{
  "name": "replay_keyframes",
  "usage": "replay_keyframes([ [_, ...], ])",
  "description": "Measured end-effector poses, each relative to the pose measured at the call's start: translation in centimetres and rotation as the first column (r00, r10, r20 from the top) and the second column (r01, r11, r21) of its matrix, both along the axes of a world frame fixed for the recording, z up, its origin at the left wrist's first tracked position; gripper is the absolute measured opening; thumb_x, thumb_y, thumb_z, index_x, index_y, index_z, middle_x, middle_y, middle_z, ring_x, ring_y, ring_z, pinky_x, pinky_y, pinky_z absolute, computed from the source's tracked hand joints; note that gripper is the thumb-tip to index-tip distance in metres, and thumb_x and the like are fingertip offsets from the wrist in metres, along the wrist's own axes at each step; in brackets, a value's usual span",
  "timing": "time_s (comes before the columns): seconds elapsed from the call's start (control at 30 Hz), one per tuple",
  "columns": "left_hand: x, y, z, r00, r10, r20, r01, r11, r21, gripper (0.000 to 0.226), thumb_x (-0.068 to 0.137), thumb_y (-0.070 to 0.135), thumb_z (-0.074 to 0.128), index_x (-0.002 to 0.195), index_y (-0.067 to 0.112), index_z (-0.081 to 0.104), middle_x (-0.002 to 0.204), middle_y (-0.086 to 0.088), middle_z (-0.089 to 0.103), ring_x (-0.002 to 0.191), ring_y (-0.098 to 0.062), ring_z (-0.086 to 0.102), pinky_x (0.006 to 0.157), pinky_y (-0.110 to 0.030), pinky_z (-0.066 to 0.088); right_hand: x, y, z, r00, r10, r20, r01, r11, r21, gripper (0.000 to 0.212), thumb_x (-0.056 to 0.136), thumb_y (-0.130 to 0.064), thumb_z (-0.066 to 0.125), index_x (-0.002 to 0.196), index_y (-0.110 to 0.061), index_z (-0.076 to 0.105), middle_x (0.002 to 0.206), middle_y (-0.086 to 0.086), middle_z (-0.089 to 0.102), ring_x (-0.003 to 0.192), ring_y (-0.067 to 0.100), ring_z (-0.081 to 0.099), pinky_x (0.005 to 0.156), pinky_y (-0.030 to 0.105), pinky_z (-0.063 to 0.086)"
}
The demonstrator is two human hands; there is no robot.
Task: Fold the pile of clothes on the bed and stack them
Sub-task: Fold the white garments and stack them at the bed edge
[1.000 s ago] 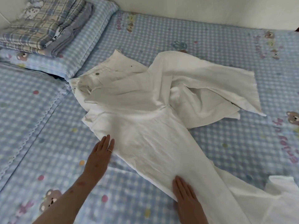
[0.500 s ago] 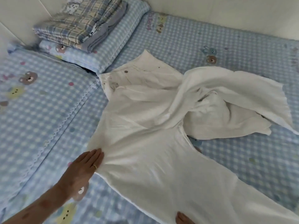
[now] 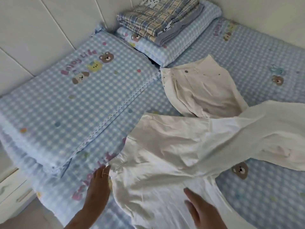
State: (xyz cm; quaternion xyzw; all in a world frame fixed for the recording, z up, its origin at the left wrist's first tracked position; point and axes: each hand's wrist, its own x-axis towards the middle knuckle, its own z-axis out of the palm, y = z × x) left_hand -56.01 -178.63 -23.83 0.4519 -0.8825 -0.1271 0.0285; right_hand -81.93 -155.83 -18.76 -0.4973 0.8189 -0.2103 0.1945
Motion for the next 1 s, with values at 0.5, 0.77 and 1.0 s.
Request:
replay_keyframes([
  [0.5, 2.4, -5.5, 1.9, 0.712, 0.692, -0.122, -0.576, 0.674, 0.463, 0.009, 0.082, 0.010, 0.067, 0.078, 0.013, 0.060, 0.066, -0.004, 0.064, 0.064, -0.023, 0.055, 0.060, -0.032, 0.039, -11.2, -25.5, -8.0, 0.973, 0.003, -0.229, 0.085, 0.925, 0.371, 0.028, 0.091, -0.026, 0.057, 0.113, -0.009, 0.059, 0.117, 0.012, 0.060, 0.110, 0.028, 0.055, 0.088, 0.032, 0.037],
  [0.77, 0.4, -5.5, 0.3, 0.931, 0.361, -0.049, -0.364, 0.914, -0.178, 0.058, 0.070, -0.013, 0.064, 0.126, -0.003, 0.052, 0.127, -0.030, 0.050, 0.118, -0.047, 0.045, 0.102, -0.050, 0.034, -5.6, -35.8, -3.9, 0.965, 0.006, -0.263, -0.026, 0.997, -0.072, 0.045, 0.094, -0.021, 0.054, 0.135, -0.006, 0.042, 0.135, 0.015, 0.045, 0.128, 0.030, 0.041, 0.105, 0.038, 0.034],
  [1.0, -2.5, 9.9, -6.2, 0.814, -0.575, 0.082, 0.576, 0.817, 0.006, 0.038, 0.096, 0.031, 0.023, 0.121, 0.022, 0.051, 0.156, -0.010, 0.020, 0.146, -0.022, 0.011, 0.108, -0.034, 0.021, 3.3, -3.8, -8.3, 0.975, 0.146, -0.166, -0.147, 0.989, 0.009, 0.051, 0.100, -0.034, 0.023, 0.147, -0.013, 0.025, 0.159, 0.004, 0.011, 0.146, 0.017, 0.014, 0.115, 0.035, 0.019],
])
